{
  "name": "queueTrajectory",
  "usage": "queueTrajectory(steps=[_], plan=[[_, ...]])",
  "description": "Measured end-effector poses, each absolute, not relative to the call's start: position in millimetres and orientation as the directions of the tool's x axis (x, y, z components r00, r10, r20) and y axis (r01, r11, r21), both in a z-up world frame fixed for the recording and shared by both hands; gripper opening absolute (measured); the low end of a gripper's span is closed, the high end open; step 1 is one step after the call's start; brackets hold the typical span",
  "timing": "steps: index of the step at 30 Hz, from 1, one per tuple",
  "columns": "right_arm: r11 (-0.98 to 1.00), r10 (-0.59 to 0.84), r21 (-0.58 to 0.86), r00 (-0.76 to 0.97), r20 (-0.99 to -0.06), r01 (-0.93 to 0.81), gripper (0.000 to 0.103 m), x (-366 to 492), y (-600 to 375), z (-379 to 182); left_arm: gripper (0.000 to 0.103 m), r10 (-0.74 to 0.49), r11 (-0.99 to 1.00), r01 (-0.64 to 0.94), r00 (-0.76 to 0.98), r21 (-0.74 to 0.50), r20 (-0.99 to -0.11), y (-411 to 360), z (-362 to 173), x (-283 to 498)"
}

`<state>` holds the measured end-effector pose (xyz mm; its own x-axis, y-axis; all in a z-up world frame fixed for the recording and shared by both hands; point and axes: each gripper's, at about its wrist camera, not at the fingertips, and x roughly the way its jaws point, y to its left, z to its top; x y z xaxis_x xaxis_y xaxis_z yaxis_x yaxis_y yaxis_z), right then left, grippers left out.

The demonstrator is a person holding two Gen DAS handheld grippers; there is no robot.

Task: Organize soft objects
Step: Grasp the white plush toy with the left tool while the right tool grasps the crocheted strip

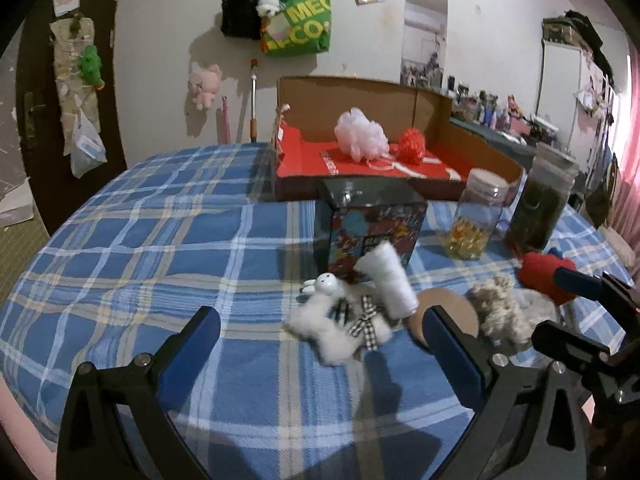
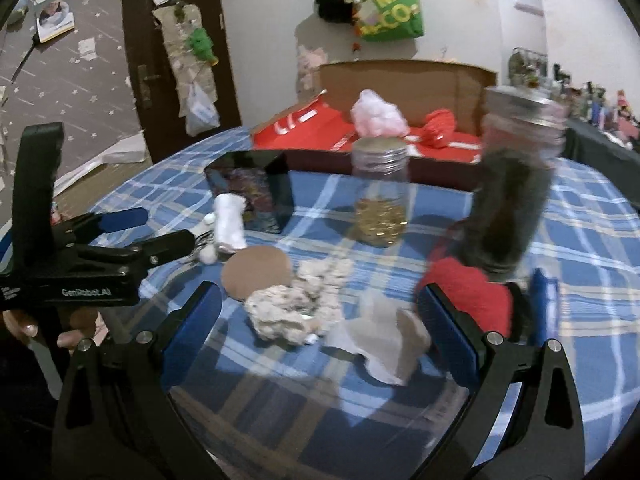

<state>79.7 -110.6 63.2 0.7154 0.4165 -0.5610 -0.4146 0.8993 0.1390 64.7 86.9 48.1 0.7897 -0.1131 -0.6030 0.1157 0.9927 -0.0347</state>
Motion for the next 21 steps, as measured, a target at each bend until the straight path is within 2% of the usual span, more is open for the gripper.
queueTrajectory(steps=[2,4,5,6,7,8,10,12,14,17,21], plan=[[0.890,0.436,0.164,0.691,-0.576,-0.425,0.096,87,-107,59,0.103,-0.114,0.992,0.128,0.781,-0.022,-0.615,88,45,71],[0.893,0.427,0.153,0.685,-0.590,-0.424,0.080,93,-103,54,0.099,-0.110,0.991,0.135,0.773,-0.007,-0.625,87,42,75],[0.892,0.425,0.147,0.682,-0.595,-0.427,0.077,94,-102,53,0.097,-0.109,0.990,0.138,0.767,-0.003,-0.632,86,40,79],[0.890,0.426,0.145,0.675,-0.602,-0.432,0.070,96,-100,52,0.092,-0.117,0.989,0.147,0.760,-0.007,-0.640,86,38,82],[0.885,0.434,0.147,0.665,-0.608,-0.443,0.059,96,-98,50,0.088,-0.127,0.988,0.156,0.751,-0.012,-0.648,86,37,84],[0.878,0.443,0.148,0.655,-0.612,-0.456,0.053,97,-97,48,0.084,-0.135,0.986,0.165,0.743,-0.016,-0.656,85,35,86],[0.872,0.445,0.148,0.628,-0.638,-0.468,0.044,100,-93,42,0.060,-0.176,0.979,0.198,0.717,-0.045,-0.675,84,29,91],[0.869,0.445,0.133,0.635,-0.632,-0.477,0.033,98,-92,42,0.057,-0.199,0.975,0.213,0.717,-0.062,-0.668,83,28,90],[0.862,0.463,0.154,0.629,-0.624,-0.482,0.027,98,-96,42,0.054,-0.194,0.975,0.217,0.726,-0.049,-0.660,82,29,87],[0.856,0.487,0.188,0.627,-0.608,-0.481,0.026,97,-105,45,0.047,-0.202,0.976,0.208,0.737,-0.068,-0.645,84,34,80],[0.856,0.488,0.171,0.652,-0.580,-0.488,0.026,90,-111,56,0.046,-0.209,0.976,0.201,0.752,-0.085,-0.625,89,47,72]])
